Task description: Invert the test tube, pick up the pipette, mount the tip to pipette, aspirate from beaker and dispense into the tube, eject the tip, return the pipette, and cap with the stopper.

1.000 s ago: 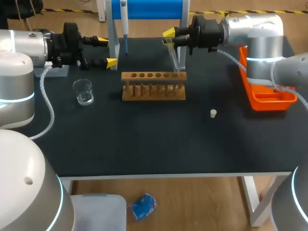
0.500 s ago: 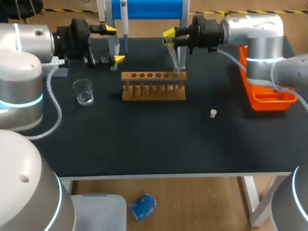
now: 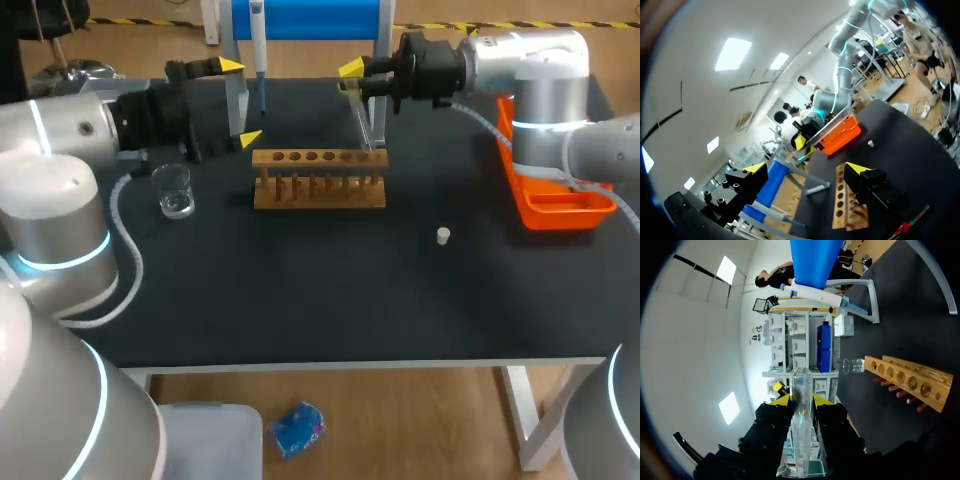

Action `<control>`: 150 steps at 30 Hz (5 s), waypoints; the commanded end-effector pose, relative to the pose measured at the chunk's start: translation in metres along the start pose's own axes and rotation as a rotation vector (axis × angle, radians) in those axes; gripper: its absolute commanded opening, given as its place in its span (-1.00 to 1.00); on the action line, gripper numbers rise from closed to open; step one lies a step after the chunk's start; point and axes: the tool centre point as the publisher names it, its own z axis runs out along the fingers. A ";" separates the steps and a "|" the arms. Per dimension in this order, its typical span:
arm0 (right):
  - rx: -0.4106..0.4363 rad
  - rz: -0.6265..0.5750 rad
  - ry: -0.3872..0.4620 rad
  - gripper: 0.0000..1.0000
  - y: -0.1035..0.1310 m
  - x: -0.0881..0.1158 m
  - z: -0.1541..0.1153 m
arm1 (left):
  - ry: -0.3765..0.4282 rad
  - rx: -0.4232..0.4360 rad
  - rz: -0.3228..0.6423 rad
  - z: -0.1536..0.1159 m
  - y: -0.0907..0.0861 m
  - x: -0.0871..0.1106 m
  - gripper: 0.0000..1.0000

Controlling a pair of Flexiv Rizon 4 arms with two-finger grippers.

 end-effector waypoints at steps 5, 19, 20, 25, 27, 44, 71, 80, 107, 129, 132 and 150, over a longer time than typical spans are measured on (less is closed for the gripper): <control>-0.002 0.000 -0.004 -1.00 -0.001 0.001 0.000 | -0.116 0.243 0.366 0.010 -0.010 0.001 1.00; -0.002 0.000 -0.004 -1.00 -0.001 0.001 0.000 | 0.041 0.303 0.639 0.029 -0.027 0.013 1.00; -0.002 0.000 -0.004 -1.00 -0.001 0.001 0.000 | 0.049 0.306 0.643 0.032 -0.028 0.014 1.00; -0.002 0.000 -0.004 -1.00 -0.001 0.001 0.000 | 0.064 0.315 0.685 0.042 -0.032 0.017 1.00; -0.002 0.000 -0.004 -1.00 -0.001 0.001 0.000 | 0.058 0.323 0.695 0.047 -0.034 0.020 1.00; -0.002 0.000 -0.004 -1.00 -0.001 0.001 0.000 | 0.009 0.371 0.707 0.064 -0.043 0.033 1.00; -0.002 0.000 -0.004 -1.00 -0.001 0.001 0.000 | 0.089 0.514 0.724 0.138 -0.067 0.065 1.00; -0.002 0.000 -0.004 -1.00 -0.001 0.001 0.000 | 0.108 0.543 0.726 0.147 -0.073 0.067 1.00; -0.002 0.000 -0.004 -1.00 -0.001 0.001 0.000 | 0.135 0.554 0.732 0.155 -0.076 0.066 -0.66; -0.002 0.000 -0.004 1.00 -0.001 0.001 0.000 | 0.132 0.557 0.730 0.154 -0.077 0.066 -1.00; -0.002 0.000 -0.004 1.00 -0.001 0.001 0.000 | 0.132 0.557 0.730 0.154 -0.077 0.066 -1.00; -0.068 -0.699 -0.207 1.00 -0.009 0.009 -0.041 | 0.132 0.557 0.730 0.154 -0.077 0.066 -1.00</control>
